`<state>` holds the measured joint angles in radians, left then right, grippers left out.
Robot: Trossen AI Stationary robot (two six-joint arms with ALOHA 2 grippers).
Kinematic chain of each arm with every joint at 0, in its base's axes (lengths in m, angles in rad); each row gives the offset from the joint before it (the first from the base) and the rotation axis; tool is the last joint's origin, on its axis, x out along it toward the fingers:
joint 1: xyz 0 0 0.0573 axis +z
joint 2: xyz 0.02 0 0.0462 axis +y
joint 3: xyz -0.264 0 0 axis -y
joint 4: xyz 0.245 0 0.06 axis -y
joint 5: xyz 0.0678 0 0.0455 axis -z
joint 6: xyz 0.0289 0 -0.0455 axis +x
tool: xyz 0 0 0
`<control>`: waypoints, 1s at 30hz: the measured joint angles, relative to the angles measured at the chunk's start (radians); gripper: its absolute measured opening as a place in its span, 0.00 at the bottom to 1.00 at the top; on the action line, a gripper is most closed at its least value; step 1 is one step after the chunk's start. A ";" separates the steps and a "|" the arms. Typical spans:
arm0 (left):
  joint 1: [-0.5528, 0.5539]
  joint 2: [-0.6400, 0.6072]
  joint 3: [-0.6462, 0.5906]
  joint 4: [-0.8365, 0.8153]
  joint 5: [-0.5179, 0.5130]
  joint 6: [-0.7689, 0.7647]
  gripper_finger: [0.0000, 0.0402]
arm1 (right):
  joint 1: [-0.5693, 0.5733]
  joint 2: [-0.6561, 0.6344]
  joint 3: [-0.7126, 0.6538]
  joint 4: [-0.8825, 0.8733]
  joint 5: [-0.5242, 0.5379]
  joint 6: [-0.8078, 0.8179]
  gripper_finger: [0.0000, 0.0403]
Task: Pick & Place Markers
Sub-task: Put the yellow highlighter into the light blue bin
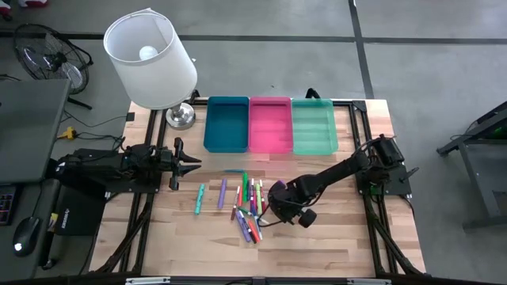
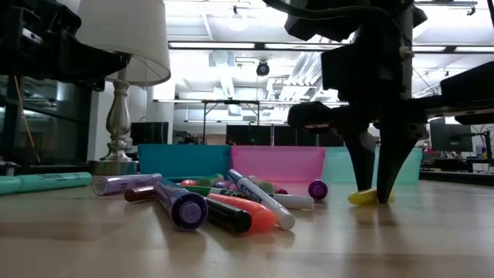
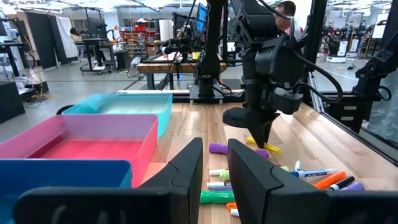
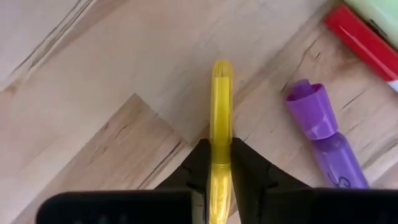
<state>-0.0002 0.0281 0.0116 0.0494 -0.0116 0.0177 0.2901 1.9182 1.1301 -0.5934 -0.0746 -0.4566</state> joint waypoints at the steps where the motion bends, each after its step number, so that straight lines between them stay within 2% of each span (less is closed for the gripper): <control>1: 0.000 0.000 0.000 0.000 0.000 0.000 0.18 | 0.000 -0.008 0.000 0.001 0.004 0.008 0.07; 11: 0.000 0.000 0.000 0.000 0.000 0.000 0.18 | -0.004 -0.038 -0.003 -0.009 0.060 0.106 0.07; 18: 0.000 0.000 0.000 0.000 0.000 0.000 0.18 | -0.008 -0.055 -0.002 -0.072 0.181 0.167 0.07; 24: 0.000 0.000 0.000 0.000 0.000 0.000 0.18 | -0.008 -0.122 -0.002 -0.137 0.244 0.207 0.07; 30: 0.000 0.000 0.000 0.000 0.000 0.000 0.18 | -0.010 -0.203 -0.001 -0.218 0.312 0.336 0.07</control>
<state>-0.0002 0.0284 0.0116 0.0493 -0.0116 0.0177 0.2799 1.7155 1.1294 -0.8117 0.2375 -0.1206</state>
